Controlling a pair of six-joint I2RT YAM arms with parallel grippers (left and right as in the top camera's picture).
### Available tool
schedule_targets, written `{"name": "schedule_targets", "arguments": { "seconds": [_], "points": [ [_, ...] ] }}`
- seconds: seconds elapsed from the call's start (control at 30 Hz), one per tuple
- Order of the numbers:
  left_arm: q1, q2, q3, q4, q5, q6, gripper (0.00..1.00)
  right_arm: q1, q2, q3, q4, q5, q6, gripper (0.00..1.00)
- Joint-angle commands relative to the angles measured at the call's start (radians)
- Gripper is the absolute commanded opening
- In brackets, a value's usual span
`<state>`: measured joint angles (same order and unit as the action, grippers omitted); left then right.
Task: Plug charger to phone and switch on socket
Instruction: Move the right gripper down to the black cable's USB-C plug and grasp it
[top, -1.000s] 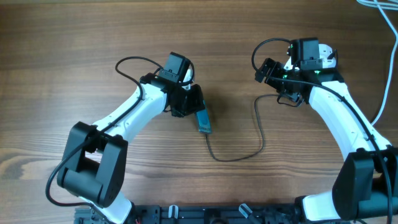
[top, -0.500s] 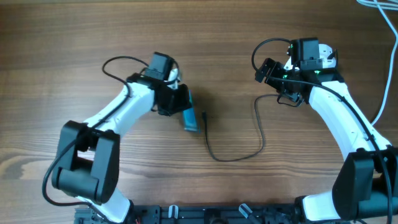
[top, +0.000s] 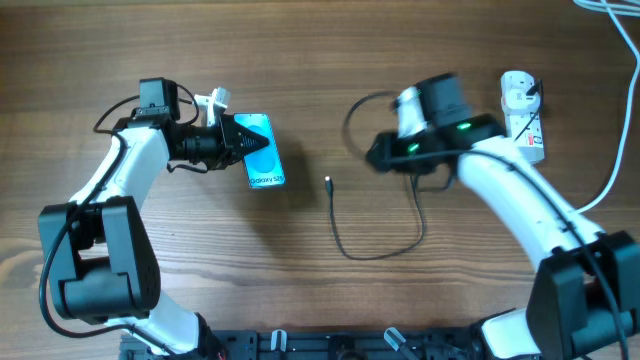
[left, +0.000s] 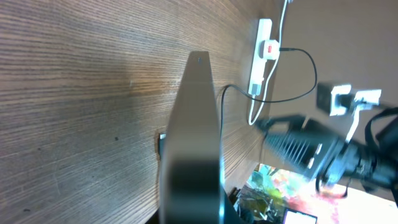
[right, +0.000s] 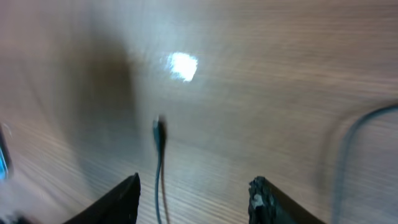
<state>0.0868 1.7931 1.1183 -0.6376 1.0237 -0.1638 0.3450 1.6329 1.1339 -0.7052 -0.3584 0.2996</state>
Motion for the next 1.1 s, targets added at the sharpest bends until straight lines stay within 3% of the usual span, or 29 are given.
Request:
{"name": "schedule_targets", "arguments": {
  "seconds": [0.0, 0.17, 0.37, 0.47, 0.5, 0.53, 0.57, 0.77, 0.97, 1.07],
  "points": [
    [0.003, -0.027, -0.004, -0.002, 0.054, 0.056, 0.04, 0.16, 0.013, 0.003, -0.039, 0.056, -0.048, 0.64],
    [0.011, -0.027, -0.004, -0.008, 0.024, 0.056, 0.04, 0.414, 0.018, 0.003, -0.08, 0.257, 0.113, 0.89],
    [0.106, -0.027, -0.006, -0.041, 0.015, 0.056, 0.04, 0.458, 0.145, 0.009, -0.054, 0.259, 0.082, 0.96],
    [0.108, -0.027, -0.006, -0.044, 0.011, 0.056, 0.04, 0.456, 0.192, 0.045, -0.047, 0.263, 0.086, 0.84],
    [0.108, -0.027, -0.006, -0.044, 0.011, 0.056, 0.04, 0.451, 0.197, 0.058, -0.01, 0.297, 0.089, 0.45],
    [0.108, -0.027, -0.006, -0.044, 0.011, 0.056, 0.04, 0.45, 0.197, 0.058, 0.026, 0.34, 0.116, 0.14],
    [0.108, -0.027, -0.006, -0.044, 0.011, 0.056, 0.04, 0.45, 0.197, 0.057, 0.069, 0.385, 0.147, 0.09],
    [0.108, -0.027, -0.006, -0.051, 0.011, 0.056, 0.04, 0.449, 0.23, 0.055, 0.205, 0.546, 0.181, 0.09],
    [0.108, -0.027, -0.006, -0.053, 0.011, 0.056, 0.04, 0.447, 0.301, 0.055, 0.225, 0.547, 0.175, 0.24],
    [0.108, -0.027, -0.006, -0.055, 0.011, 0.056, 0.04, 0.446, 0.306, 0.055, 0.214, 0.546, 0.174, 0.25]
  ]
}}
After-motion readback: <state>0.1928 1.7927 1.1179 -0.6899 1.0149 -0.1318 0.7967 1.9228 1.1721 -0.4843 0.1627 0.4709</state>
